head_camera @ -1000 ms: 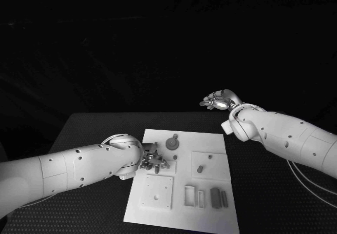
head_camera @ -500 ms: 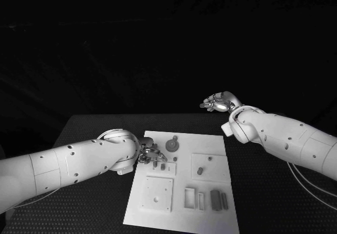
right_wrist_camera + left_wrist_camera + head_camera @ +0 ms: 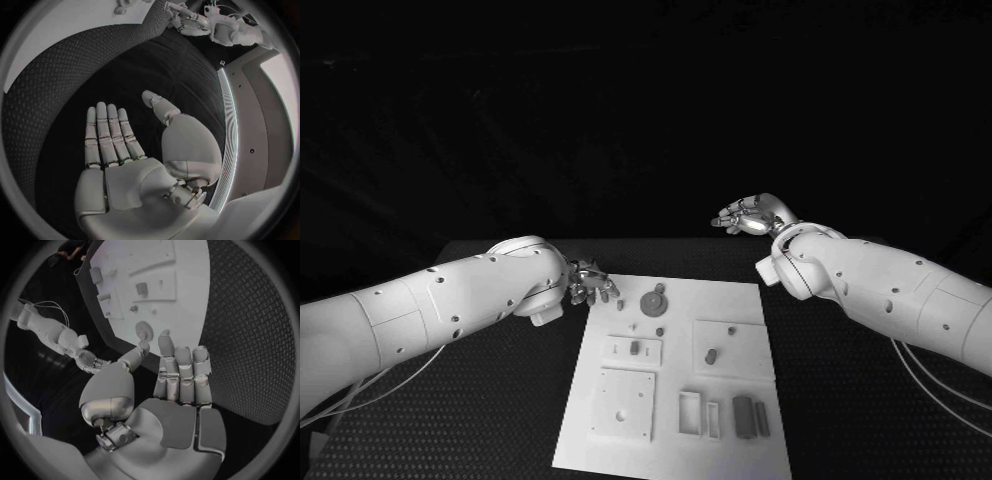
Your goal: Assemble the parts on the task board
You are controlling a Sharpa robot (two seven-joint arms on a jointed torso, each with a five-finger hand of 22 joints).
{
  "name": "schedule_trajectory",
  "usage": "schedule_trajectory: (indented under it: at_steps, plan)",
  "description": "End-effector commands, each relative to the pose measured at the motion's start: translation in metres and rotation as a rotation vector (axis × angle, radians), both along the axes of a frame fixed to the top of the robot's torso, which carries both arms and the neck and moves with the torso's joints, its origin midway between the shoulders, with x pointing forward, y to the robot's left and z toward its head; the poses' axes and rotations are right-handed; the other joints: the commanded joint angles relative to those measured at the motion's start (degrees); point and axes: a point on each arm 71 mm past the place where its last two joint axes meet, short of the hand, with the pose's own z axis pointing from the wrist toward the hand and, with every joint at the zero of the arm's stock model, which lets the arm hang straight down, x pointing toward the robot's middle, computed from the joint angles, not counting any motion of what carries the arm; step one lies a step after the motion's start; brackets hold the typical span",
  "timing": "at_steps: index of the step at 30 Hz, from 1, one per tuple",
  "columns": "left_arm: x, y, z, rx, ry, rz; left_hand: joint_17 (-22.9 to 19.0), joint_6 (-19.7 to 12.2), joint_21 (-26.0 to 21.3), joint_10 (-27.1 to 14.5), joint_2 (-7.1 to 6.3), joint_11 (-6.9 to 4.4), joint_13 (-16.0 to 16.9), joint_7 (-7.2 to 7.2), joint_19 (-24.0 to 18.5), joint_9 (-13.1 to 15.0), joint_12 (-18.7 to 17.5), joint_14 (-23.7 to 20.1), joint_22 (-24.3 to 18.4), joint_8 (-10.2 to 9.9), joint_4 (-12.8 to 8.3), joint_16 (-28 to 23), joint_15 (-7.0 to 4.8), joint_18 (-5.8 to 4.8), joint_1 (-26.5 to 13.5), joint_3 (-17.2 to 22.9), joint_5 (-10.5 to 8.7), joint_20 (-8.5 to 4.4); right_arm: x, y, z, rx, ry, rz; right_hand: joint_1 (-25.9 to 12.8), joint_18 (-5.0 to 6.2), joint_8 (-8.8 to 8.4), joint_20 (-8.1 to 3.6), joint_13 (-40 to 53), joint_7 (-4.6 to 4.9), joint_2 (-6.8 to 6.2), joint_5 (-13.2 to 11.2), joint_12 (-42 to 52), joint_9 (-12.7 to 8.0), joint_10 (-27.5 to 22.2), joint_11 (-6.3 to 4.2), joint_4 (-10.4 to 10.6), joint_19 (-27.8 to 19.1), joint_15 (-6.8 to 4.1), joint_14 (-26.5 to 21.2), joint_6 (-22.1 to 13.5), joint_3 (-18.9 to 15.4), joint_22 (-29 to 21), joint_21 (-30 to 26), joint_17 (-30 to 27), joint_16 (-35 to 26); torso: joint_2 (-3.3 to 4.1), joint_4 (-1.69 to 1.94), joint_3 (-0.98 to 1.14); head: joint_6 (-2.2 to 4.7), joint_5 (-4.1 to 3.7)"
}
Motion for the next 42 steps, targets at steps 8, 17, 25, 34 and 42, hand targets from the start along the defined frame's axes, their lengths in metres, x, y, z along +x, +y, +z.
schedule_trajectory:
  at_steps: [8,17,25,34,42]
  plan:
    - [0.022,0.001,0.0,0.003,-0.045,0.015,-1.9,-4.1,-3.3,-3.0,-3.65,1.63,-2.4,1.83,-2.3,-0.8,-4.8,-2.7,-1.2,-1.5,1.3,-3.7,1.82,-1.47,-0.5,-1.7,-2.37,-5.13,-0.001,0.001,-0.001,-0.006,0.002,0.018,0.2,-0.8,0.25,0.16,-0.1,0.61,-0.35,-0.4,-0.1,-0.1,0.3,0.18,0.2,-0.4,0.03,-0.3,-0.5,0.2,0.1,-0.4,-0.1,0.0,0.25,-0.3,-0.04,0.29,0.1]
    - [0.028,-0.001,-0.016,0.038,-0.005,-0.004,-2.7,-6.5,-4.7,-2.6,-5.06,2.39,-3.4,2.6,-2.8,-0.9,-7.0,-2.9,-1.6,-2.2,3.6,-5.0,2.83,-1.27,-0.9,-3.9,-2.42,-4.15,-0.001,0.002,-0.001,-0.014,-0.003,0.018,0.2,-0.79,0.26,0.16,-0.1,0.62,-0.35,-0.4,-0.1,-0.1,0.3,0.18,0.2,-0.4,0.03,-0.3,-0.5,0.2,0.1,-0.4,-0.1,0.1,1.09,-1.03,-0.25,0.49,0.1]
    - [0.022,-0.012,-0.027,0.002,0.051,-0.052,-3.1,-6.3,-5.8,-2.9,-3.82,2.63,-4.5,2.77,-3.7,-1.3,-9.6,-3.7,-1.6,-2.8,4.8,-6.2,3.43,-1.16,-2.3,-5.7,-2.41,-3.57,0.0,0.004,-0.001,-0.013,-0.002,0.019,0.2,-0.79,0.27,0.17,-0.2,0.63,-0.34,-0.4,0.0,-0.1,0.4,0.19,0.2,-0.4,0.03,-0.3,-0.5,0.3,0.2,-0.4,-0.1,0.1,1.68,-1.14,-0.36,0.67,0.14]
    - [0.023,-0.008,-0.028,-0.006,0.056,-0.043,-3.1,-5.6,-6.1,-2.5,-2.66,2.6,-4.9,2.69,-3.8,-1.6,-10.7,-3.7,-1.5,-2.9,5.3,-6.4,3.61,-1.04,-2.7,-6.3,-2.41,-3.35,0.0,0.004,-0.001,-0.014,-0.002,0.017,0.5,-0.75,0.28,0.16,-0.4,0.63,-0.19,-0.5,0.0,-0.2,0.4,0.18,0.2,-0.4,0.02,-0.3,-0.5,0.4,0.3,-0.4,-0.2,0.2,1.72,-1.12,-0.34,0.56,0.05]
    - [0.02,-0.012,-0.029,-0.004,0.076,-0.061,-3.1,-4.6,-6.2,-2.1,-1.66,2.45,-5.1,2.49,-3.8,-1.8,-11.5,-3.7,-1.3,-2.8,4.9,-6.4,3.64,-0.93,-2.3,-6.5,-2.37,-3.28,0.0,0.004,-0.001,-0.014,-0.002,0.017,0.5,-0.75,0.29,0.17,-0.4,0.63,-0.18,-0.6,0.0,-0.2,0.4,0.19,0.2,-0.4,0.02,-0.3,-0.5,0.4,0.3,-0.5,-0.2,0.2,1.73,-1.15,-0.36,0.61,0.0]
